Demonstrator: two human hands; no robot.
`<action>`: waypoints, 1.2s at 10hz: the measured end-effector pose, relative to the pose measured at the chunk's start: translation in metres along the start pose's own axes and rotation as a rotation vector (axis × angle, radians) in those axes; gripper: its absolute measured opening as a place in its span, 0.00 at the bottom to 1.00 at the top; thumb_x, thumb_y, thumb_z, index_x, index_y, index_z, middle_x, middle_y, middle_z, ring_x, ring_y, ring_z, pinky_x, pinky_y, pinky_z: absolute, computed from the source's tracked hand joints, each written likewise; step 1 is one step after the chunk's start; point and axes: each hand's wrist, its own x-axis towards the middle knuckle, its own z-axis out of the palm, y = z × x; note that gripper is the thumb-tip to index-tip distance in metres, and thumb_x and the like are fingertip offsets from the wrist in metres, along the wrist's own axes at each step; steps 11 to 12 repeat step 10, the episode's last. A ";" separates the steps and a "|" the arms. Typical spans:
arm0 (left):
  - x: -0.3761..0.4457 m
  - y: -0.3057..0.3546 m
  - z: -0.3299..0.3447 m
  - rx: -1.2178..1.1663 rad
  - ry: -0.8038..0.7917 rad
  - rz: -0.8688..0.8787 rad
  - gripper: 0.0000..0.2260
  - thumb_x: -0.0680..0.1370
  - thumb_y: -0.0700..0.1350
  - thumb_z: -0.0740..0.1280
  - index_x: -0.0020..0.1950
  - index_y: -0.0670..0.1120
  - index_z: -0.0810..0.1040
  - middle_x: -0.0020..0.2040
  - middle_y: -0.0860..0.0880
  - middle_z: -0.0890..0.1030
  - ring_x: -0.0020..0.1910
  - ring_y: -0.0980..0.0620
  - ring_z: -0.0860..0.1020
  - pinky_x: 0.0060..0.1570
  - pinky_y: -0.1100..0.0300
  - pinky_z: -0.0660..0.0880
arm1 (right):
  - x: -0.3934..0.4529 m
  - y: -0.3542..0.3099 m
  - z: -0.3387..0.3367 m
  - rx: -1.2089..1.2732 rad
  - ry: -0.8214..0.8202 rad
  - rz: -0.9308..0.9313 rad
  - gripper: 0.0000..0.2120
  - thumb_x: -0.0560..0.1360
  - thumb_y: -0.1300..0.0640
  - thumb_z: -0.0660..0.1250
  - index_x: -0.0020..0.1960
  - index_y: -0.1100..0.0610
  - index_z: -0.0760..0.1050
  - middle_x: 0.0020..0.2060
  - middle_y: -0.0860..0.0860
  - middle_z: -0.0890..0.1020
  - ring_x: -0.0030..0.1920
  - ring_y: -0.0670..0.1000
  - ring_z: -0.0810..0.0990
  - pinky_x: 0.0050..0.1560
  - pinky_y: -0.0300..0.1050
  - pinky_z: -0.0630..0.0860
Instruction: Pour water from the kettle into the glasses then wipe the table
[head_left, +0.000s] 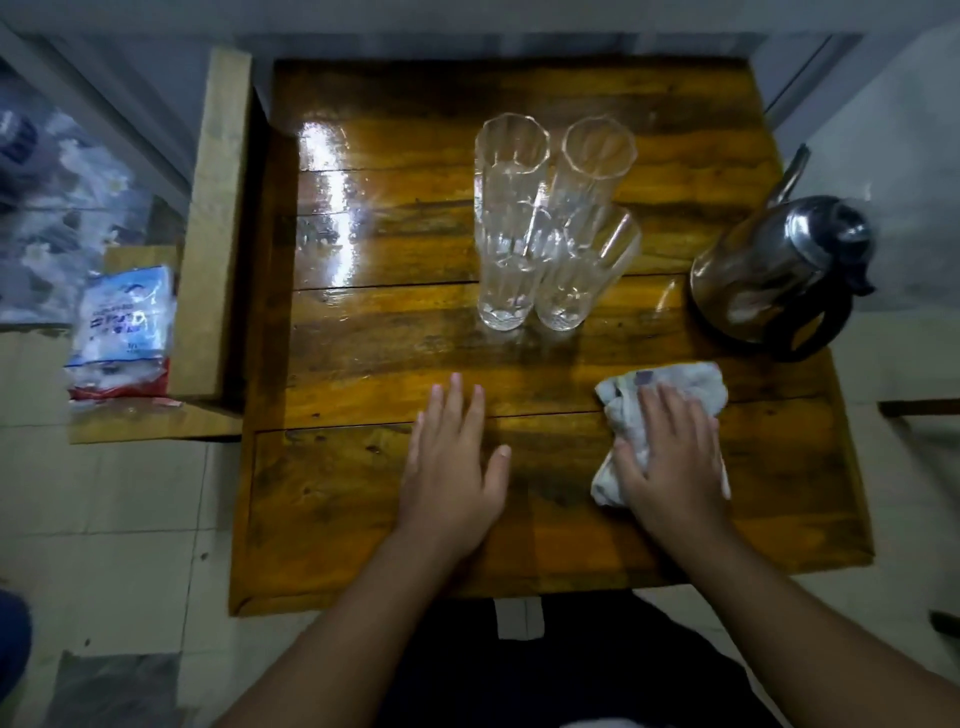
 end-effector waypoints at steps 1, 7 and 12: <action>0.009 0.043 0.031 0.041 -0.042 0.021 0.34 0.80 0.58 0.55 0.81 0.50 0.42 0.82 0.51 0.40 0.79 0.52 0.35 0.74 0.54 0.35 | 0.031 0.009 -0.007 0.024 -0.021 -0.027 0.33 0.75 0.46 0.59 0.79 0.54 0.61 0.80 0.56 0.63 0.81 0.59 0.54 0.79 0.62 0.47; 0.024 0.078 0.062 0.321 -0.116 -0.157 0.43 0.75 0.71 0.50 0.80 0.50 0.36 0.81 0.48 0.36 0.79 0.46 0.36 0.75 0.46 0.41 | 0.019 0.088 -0.035 -0.006 -0.115 -0.173 0.34 0.76 0.43 0.58 0.81 0.49 0.57 0.82 0.54 0.59 0.82 0.57 0.49 0.79 0.60 0.44; 0.039 0.095 0.020 0.363 -0.391 -0.181 0.41 0.77 0.70 0.50 0.80 0.49 0.39 0.81 0.47 0.39 0.80 0.45 0.40 0.75 0.45 0.44 | 0.036 0.079 -0.071 -0.046 -0.485 -0.142 0.39 0.78 0.34 0.57 0.82 0.44 0.46 0.84 0.50 0.43 0.82 0.56 0.38 0.79 0.59 0.41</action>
